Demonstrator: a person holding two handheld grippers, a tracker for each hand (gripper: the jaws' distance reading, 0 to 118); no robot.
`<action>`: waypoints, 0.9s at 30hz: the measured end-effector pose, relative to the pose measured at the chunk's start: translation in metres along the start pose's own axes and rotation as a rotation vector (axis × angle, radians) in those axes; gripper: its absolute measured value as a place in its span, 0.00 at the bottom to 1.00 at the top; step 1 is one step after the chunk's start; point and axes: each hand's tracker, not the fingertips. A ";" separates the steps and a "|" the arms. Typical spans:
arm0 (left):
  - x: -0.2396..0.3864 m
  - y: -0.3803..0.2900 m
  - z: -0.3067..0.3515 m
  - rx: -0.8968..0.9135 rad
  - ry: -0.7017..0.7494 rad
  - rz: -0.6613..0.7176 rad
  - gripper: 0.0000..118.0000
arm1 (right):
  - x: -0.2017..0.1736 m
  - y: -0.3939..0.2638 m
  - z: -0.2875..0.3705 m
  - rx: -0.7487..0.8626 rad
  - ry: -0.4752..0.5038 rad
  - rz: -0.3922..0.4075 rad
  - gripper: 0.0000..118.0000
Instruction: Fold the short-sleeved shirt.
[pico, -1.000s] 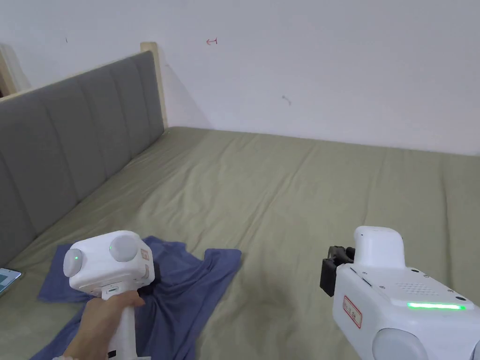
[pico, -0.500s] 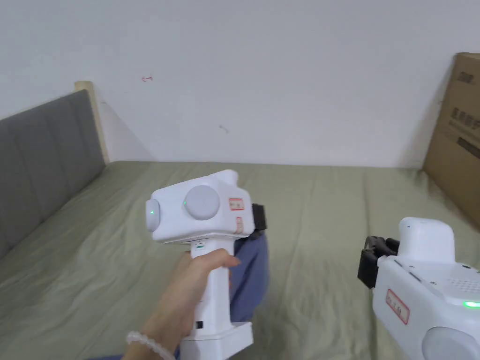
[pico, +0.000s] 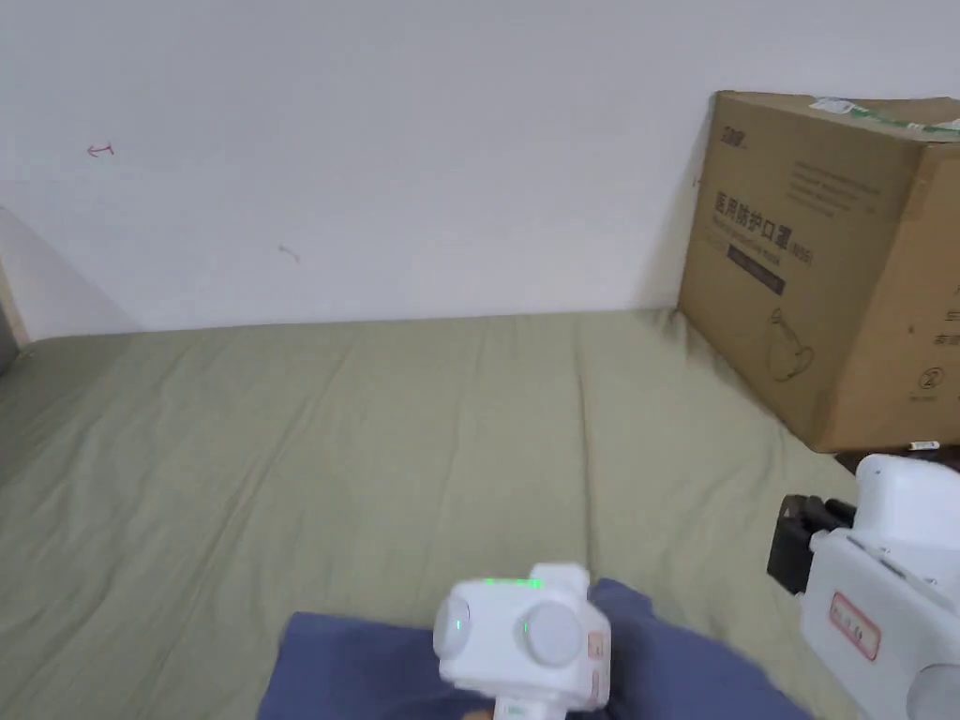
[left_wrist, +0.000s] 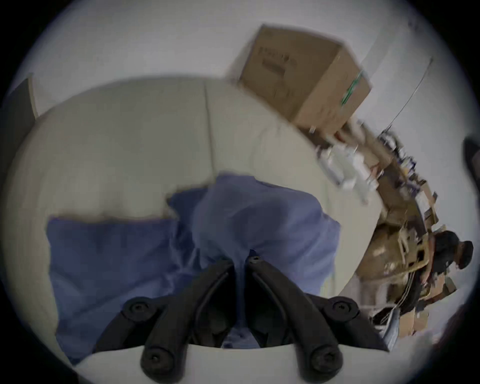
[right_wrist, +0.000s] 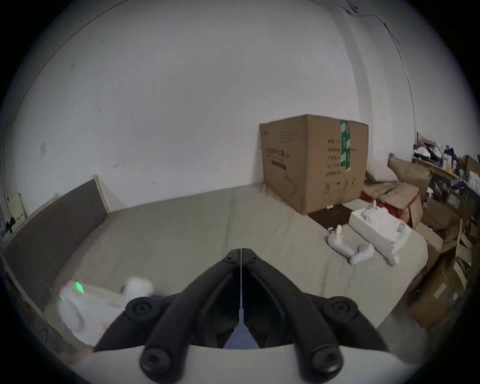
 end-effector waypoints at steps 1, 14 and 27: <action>-0.001 -0.007 -0.008 -0.036 0.009 0.003 0.21 | 0.000 -0.004 -0.002 -0.011 -0.005 0.010 0.01; -0.061 0.017 0.112 0.207 0.005 0.080 0.31 | -0.029 -0.019 -0.020 -0.077 0.066 0.061 0.01; -0.196 -0.006 0.103 0.171 0.308 0.247 0.26 | -0.059 -0.047 -0.066 -0.179 0.141 0.087 0.01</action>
